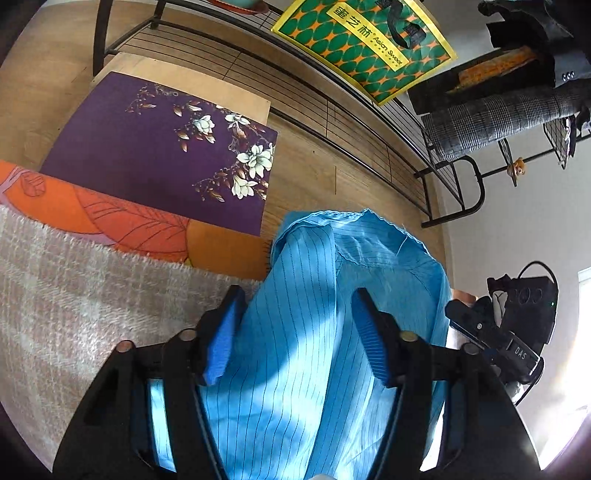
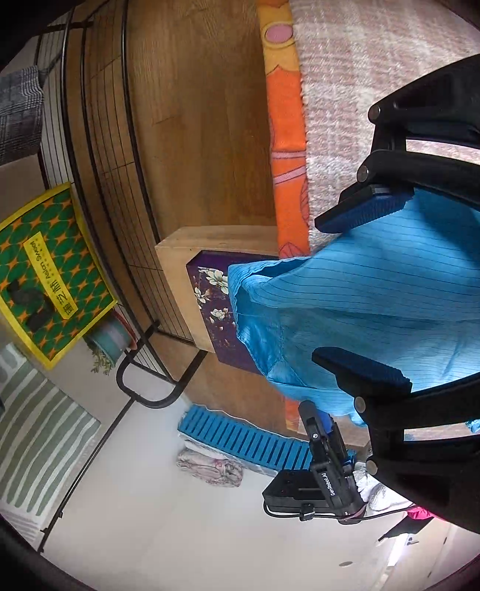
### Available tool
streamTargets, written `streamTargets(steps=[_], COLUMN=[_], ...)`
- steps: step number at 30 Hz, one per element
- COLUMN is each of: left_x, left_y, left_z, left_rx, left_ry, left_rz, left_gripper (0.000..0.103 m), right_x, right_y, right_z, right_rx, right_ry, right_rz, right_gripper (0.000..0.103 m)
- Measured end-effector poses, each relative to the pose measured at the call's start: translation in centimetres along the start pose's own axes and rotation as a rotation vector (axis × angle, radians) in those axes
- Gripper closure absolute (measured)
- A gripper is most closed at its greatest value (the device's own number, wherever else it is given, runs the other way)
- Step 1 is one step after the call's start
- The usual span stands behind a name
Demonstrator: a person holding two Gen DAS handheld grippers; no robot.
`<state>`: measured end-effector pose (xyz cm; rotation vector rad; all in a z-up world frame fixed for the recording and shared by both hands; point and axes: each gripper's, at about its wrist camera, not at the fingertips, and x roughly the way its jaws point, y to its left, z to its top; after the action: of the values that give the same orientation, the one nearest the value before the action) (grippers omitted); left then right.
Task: Fold large clothes
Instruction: 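Grasp the folded coat with both tools and lift it off the bed, then lower the held coat bundle onto the bed with both tools and release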
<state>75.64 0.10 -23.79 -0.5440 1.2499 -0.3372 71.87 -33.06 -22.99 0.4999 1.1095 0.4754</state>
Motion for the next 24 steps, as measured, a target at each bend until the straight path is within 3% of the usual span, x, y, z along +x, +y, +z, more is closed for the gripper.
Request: streamTargets(steps=[1, 2, 3, 4, 6, 9, 15, 24], left_x=[0.3, 0.5, 0.6, 0.7, 0.1, -2.0, -7.3, -14.5], left_y=[-0.3, -0.7, -1.0, -1.0, -0.8, -1.1, -2.5, -5.3], left_z=[0.0, 0.0, -0.2, -0.3, -0.7, -1.5, -3.3, -9.1], left_rx=[0.023, 0.048, 0.063, 0.061, 0.044, 0.059, 0.104, 0.171], left_ry=[-0.004, -0.021, -0.037, -0.046, -0.088, -0.151, -0.236, -0.295], left_rz=[0.017, 0.033, 0.044, 0.043, 0.001, -0.053, -0.121, -0.146], left_gripper=[0.066, 0.076, 0.093, 0.098, 0.100, 0.101, 0.101, 0.101], right_x=[0.6, 1.2, 1.6, 1.9, 1.9, 0.2, -4.7, -11.5], right_y=[0.1, 0.1, 0.2, 0.4, 1.0, 2.1, 5.4, 9.7], right_z=[0.1, 0.2, 0.3, 0.2, -0.1, -0.4, -1.7, -7.6], right_rx=[-0.004, -0.010, -0.016, -0.028, -0.065, -0.116, -0.209, -0.256], right_ry=[0.008, 0.015, 0.019, 0.016, -0.002, -0.060, -0.150, -0.206], right_rz=[0.003, 0.004, -0.006, -0.019, -0.040, -0.024, 0.011, 0.038], right_gripper=[0.043, 0.053, 0.069, 0.074, 0.094, 0.099, 0.101, 0.101])
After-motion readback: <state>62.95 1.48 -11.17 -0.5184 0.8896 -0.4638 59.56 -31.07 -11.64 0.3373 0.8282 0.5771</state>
